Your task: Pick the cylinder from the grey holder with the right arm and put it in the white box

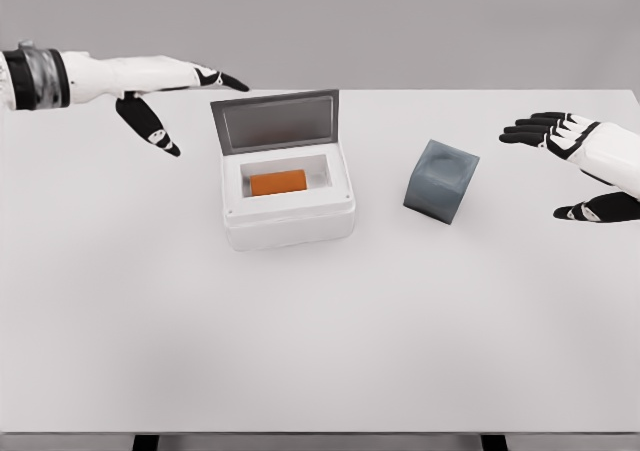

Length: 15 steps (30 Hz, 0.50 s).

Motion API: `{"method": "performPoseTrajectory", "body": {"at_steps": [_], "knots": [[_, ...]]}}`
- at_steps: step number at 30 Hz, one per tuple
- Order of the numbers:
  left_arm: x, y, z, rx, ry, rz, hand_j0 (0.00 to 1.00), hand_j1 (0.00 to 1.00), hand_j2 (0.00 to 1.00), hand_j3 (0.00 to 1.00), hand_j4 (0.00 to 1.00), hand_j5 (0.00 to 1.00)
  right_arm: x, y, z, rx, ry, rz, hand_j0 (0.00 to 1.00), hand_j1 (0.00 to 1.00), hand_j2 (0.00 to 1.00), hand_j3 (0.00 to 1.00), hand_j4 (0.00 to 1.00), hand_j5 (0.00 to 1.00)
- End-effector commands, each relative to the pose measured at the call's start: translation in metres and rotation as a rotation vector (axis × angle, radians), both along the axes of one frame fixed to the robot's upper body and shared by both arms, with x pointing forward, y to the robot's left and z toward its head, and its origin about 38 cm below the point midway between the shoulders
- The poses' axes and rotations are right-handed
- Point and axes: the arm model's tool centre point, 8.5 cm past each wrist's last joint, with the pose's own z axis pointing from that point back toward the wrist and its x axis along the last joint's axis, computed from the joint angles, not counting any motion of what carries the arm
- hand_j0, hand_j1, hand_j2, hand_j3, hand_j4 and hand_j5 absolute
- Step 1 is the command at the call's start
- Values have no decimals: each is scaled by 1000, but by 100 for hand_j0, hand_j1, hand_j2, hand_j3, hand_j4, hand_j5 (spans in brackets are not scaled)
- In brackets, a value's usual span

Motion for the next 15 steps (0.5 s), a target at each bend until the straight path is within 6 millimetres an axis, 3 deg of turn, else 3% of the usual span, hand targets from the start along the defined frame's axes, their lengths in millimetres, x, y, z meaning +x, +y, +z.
{"method": "performPoseTrajectory", "body": {"at_steps": [1,15], "knots": [[-1,0,-4,31,-8,-7,100,100,100,100,100,100,0,0,1,6,2,-1,100,100,100,100,100,100],[-2,0,-1,59,-33,-20,100,100,100,100,100,100,0,0,1,6,0,-2,100,100,100,100,100,100]]}}
